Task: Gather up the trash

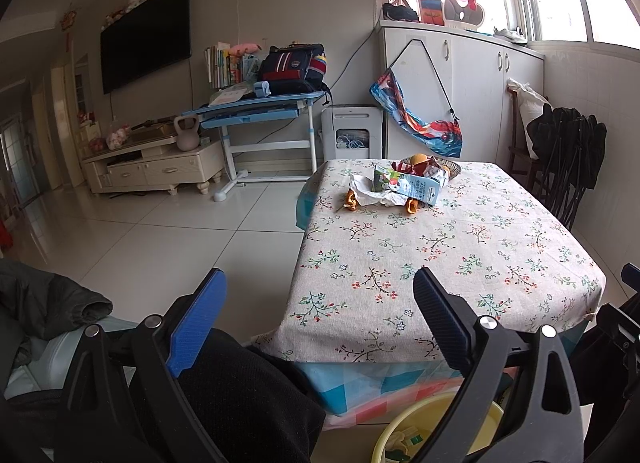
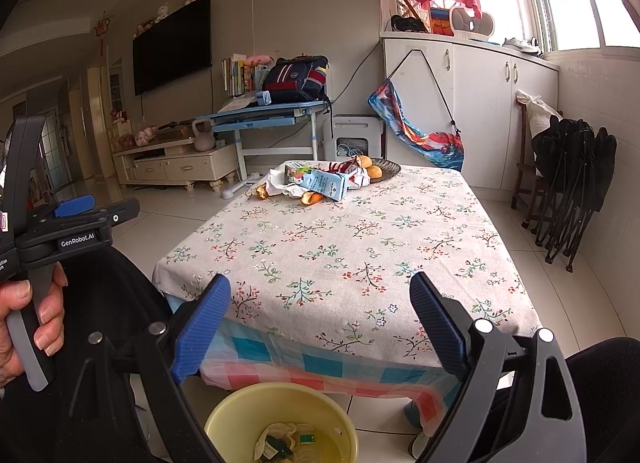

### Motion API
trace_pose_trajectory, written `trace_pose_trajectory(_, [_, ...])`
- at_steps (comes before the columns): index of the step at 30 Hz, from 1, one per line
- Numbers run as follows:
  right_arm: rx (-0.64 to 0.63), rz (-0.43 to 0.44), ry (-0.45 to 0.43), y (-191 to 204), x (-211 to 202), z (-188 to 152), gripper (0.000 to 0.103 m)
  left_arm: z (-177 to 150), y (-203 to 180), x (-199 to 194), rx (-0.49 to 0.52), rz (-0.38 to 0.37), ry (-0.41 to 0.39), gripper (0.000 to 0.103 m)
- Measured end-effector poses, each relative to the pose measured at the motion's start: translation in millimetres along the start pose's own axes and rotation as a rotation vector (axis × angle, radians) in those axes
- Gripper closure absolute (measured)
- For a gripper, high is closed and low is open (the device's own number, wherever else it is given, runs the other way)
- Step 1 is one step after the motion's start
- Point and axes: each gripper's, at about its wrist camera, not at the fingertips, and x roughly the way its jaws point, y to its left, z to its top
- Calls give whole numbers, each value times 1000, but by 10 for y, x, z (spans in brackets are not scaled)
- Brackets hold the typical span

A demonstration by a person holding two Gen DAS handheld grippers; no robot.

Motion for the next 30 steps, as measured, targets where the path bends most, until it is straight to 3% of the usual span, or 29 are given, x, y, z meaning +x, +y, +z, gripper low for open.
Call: trace_pose_trajectory(30, [-4, 2, 3, 26, 17, -9, 16, 9, -6, -10, 2, 0, 0, 12])
